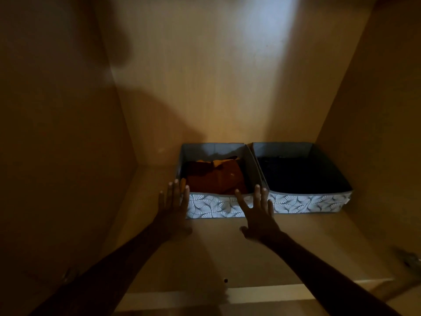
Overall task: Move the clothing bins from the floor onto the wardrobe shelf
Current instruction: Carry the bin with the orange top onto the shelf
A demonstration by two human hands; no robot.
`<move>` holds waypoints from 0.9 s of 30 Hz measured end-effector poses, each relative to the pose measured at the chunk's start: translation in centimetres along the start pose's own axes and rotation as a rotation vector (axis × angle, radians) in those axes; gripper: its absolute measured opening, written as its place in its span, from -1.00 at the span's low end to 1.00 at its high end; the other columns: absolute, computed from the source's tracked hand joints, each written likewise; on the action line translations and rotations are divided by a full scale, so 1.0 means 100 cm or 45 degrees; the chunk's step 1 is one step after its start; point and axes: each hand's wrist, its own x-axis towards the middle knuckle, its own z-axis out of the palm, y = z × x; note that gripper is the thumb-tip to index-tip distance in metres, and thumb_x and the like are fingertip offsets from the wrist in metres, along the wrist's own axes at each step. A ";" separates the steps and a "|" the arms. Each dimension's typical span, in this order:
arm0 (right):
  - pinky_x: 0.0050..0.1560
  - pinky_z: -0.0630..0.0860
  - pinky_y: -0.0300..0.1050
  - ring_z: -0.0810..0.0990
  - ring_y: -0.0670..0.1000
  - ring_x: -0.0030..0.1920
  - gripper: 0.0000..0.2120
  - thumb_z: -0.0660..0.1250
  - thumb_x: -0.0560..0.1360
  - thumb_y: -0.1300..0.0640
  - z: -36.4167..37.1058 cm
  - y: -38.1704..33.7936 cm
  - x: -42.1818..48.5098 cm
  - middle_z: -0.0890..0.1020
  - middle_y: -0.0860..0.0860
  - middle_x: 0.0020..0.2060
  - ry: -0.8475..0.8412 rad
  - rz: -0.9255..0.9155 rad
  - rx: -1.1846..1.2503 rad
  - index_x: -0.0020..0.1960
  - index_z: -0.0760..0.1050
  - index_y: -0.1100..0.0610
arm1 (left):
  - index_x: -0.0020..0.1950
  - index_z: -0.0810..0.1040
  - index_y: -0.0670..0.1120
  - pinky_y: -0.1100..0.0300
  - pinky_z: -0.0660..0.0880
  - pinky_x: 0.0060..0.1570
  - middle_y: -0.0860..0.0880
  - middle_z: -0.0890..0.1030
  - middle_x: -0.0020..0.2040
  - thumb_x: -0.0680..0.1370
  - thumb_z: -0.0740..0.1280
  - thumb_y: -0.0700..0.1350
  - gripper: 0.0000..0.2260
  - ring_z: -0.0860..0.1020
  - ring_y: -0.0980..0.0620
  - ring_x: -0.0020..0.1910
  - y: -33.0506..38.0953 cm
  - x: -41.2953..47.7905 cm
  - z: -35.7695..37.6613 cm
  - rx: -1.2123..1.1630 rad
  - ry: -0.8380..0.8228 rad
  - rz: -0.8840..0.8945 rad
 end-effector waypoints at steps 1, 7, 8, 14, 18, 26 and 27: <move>0.39 -0.25 0.34 -0.53 0.34 0.39 0.14 0.45 0.38 -0.07 0.000 -0.002 0.001 -0.50 0.27 0.41 -0.003 -0.012 -0.003 0.45 -0.49 -0.21 | 0.59 -0.09 -0.11 -0.32 0.10 0.34 -0.16 -0.33 0.56 0.27 0.25 0.51 0.13 -0.19 -0.21 0.54 -0.003 0.003 0.000 0.024 -0.006 -0.022; 0.40 -0.22 0.39 -0.51 0.37 0.38 0.15 0.46 0.36 -0.13 -0.001 -0.002 0.012 -0.49 0.29 0.42 -0.008 -0.019 -0.050 0.47 -0.45 -0.18 | 0.54 0.19 -0.21 -0.44 0.22 0.26 -0.30 -0.24 0.55 0.32 -0.08 0.55 0.05 0.09 -0.35 0.47 -0.009 0.015 0.007 0.172 -0.090 -0.050; 0.39 -0.23 0.39 -0.52 0.36 0.37 0.15 0.47 0.36 -0.13 -0.001 -0.001 0.013 -0.49 0.28 0.41 -0.010 -0.026 -0.047 0.47 -0.45 -0.18 | 0.52 0.21 -0.21 -0.44 0.25 0.26 -0.32 -0.23 0.55 0.28 0.05 0.51 0.04 0.10 -0.35 0.47 -0.008 0.014 0.007 0.169 -0.100 -0.037; 0.35 -0.32 0.33 -0.56 0.34 0.35 0.16 0.46 0.35 -0.16 0.001 0.005 0.018 -0.53 0.27 0.39 -0.007 -0.069 -0.064 0.47 -0.46 -0.19 | 0.56 -0.28 -0.11 -0.30 -0.15 0.43 -0.28 -0.38 0.51 0.21 0.32 0.47 0.23 -0.29 -0.30 0.52 -0.001 -0.001 -0.005 0.089 -0.120 -0.009; 0.36 -0.32 0.32 -0.56 0.33 0.37 0.16 0.46 0.34 -0.16 0.002 0.008 0.015 -0.53 0.25 0.40 -0.001 -0.087 -0.041 0.46 -0.47 -0.22 | 0.52 -0.43 -0.06 -0.24 -0.25 0.47 -0.23 -0.51 0.43 0.30 0.33 0.42 0.19 -0.44 -0.24 0.47 0.001 -0.009 -0.007 0.010 -0.137 -0.007; 0.36 0.08 0.45 -0.37 0.32 0.48 0.00 0.38 0.42 -0.12 0.002 0.006 0.000 -0.38 0.16 0.50 0.059 -0.075 0.119 0.46 -0.37 -0.31 | 0.60 -0.11 0.01 -0.17 -0.08 0.49 -0.15 -0.27 0.57 0.46 0.23 0.27 -0.15 -0.16 -0.18 0.57 0.007 -0.028 -0.012 -0.402 0.020 -0.066; 0.35 0.14 0.44 -0.33 0.31 0.50 -0.04 0.37 0.43 -0.12 0.003 0.005 -0.005 -0.35 0.14 0.51 0.081 -0.092 0.169 0.47 -0.33 -0.31 | 0.59 0.04 -0.02 -0.11 -0.01 0.49 -0.15 -0.11 0.60 0.45 0.23 0.21 -0.22 -0.03 -0.17 0.57 0.010 -0.036 -0.012 -0.498 0.110 -0.082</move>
